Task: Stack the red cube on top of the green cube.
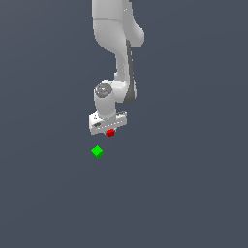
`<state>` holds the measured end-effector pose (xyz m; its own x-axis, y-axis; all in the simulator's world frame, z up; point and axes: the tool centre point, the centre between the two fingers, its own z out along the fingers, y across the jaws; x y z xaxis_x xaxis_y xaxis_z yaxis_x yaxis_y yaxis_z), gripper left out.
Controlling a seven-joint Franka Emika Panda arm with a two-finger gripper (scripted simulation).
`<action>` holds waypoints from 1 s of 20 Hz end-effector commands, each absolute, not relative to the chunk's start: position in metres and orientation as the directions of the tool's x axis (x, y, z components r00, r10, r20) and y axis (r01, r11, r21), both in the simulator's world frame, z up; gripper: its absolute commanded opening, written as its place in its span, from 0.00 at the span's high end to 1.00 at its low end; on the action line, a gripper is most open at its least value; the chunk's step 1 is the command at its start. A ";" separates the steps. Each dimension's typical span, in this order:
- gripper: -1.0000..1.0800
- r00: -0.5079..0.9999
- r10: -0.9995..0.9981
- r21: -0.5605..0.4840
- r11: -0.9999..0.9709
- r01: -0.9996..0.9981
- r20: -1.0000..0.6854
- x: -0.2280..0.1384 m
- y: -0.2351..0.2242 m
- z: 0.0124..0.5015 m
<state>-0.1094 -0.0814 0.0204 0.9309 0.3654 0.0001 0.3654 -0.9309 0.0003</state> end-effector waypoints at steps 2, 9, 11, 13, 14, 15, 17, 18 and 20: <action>1.00 0.931 0.366 0.000 -0.931 0.366 0.000 -0.109 -0.081 0.023; 1.00 0.931 0.366 0.000 -0.931 0.366 0.000 -0.110 -0.081 0.045; 1.00 0.931 0.366 0.000 -0.931 0.366 0.000 -0.110 -0.081 0.057; 1.00 0.931 0.366 0.000 -0.931 0.366 0.000 -0.111 -0.081 0.070; 1.00 0.931 0.366 0.000 -0.931 0.366 0.000 -0.111 -0.081 0.077; 1.00 0.931 0.366 0.000 -0.931 0.366 0.000 -0.111 -0.081 0.083; 1.00 0.931 0.366 0.000 -0.931 0.366 0.000 -0.110 -0.081 0.095; 1.00 0.931 0.366 0.000 -0.931 0.366 0.000 -0.110 -0.081 0.100; 1.00 0.931 0.366 0.000 -0.931 0.366 0.000 -0.110 -0.081 0.108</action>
